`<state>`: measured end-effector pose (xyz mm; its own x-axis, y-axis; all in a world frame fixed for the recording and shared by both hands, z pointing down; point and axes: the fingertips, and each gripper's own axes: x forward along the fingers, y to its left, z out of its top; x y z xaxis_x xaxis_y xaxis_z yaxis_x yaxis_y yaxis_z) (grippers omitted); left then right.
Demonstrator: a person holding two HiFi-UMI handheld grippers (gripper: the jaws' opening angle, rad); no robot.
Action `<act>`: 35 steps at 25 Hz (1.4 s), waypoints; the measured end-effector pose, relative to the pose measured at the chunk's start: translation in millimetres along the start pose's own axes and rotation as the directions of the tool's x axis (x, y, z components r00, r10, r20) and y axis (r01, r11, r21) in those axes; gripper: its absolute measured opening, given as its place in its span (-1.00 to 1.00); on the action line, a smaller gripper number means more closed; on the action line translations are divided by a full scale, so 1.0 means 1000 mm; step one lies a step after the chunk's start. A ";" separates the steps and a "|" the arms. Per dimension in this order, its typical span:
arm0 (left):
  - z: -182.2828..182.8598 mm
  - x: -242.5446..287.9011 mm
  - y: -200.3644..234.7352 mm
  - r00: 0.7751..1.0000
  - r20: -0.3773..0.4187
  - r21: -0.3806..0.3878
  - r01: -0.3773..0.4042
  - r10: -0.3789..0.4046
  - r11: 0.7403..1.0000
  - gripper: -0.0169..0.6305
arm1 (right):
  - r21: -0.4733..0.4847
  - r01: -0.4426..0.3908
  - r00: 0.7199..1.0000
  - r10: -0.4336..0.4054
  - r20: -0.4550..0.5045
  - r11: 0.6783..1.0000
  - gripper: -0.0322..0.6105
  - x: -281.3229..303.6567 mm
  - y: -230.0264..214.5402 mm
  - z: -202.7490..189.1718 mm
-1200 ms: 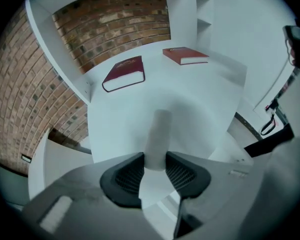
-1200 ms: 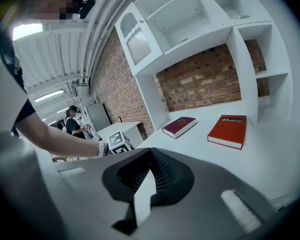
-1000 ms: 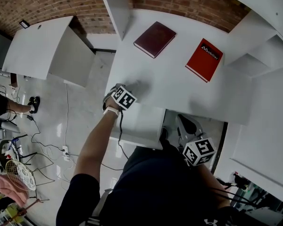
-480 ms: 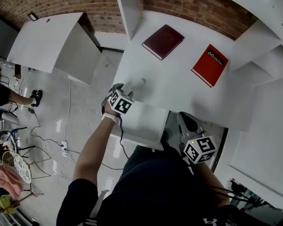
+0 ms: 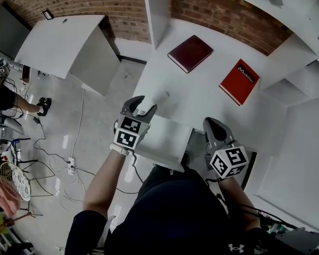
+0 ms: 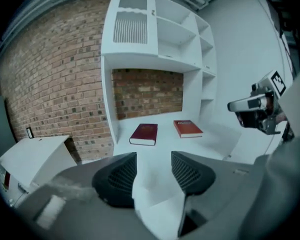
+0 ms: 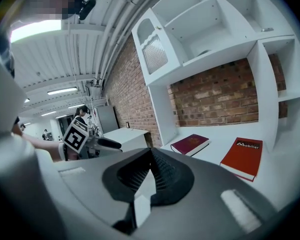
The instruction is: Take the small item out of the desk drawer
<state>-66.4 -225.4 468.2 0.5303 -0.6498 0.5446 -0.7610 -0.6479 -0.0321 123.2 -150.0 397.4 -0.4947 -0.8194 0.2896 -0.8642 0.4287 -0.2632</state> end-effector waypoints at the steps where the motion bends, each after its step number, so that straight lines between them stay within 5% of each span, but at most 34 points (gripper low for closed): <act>1: 0.009 -0.009 -0.002 1.000 0.030 -0.009 -0.005 0.005 1.000 -0.26 | -0.007 -0.001 1.000 0.001 0.007 1.000 -0.89 0.000 0.000 0.004; 8: 0.061 -0.065 -0.022 0.975 0.218 -0.052 -0.040 0.050 0.998 -0.53 | -0.053 -0.011 0.999 0.013 0.046 0.999 -0.89 0.003 -0.003 0.024; 19: 0.121 -0.138 -0.042 0.901 0.415 -0.027 -0.127 0.127 0.992 -0.65 | -0.133 -0.088 0.981 0.109 0.163 0.987 -0.89 0.005 0.029 0.087; 27: 0.126 -0.168 -0.046 0.858 0.482 -0.097 -0.150 0.179 0.984 -0.90 | -0.241 -0.124 0.950 0.186 0.252 0.962 -0.89 -0.009 0.077 0.119; 35: 0.127 -0.180 -0.056 0.847 0.494 -0.159 -0.134 0.196 0.978 -0.94 | -0.330 -0.103 0.924 0.213 0.317 0.938 -0.89 -0.027 0.100 0.136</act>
<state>-71.6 -123.3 265.4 0.4843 -0.8739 0.0414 -0.8749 -0.4835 0.0285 63.1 -136.4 238.6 -0.6120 -0.7868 -0.0803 -0.7903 0.6121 0.0266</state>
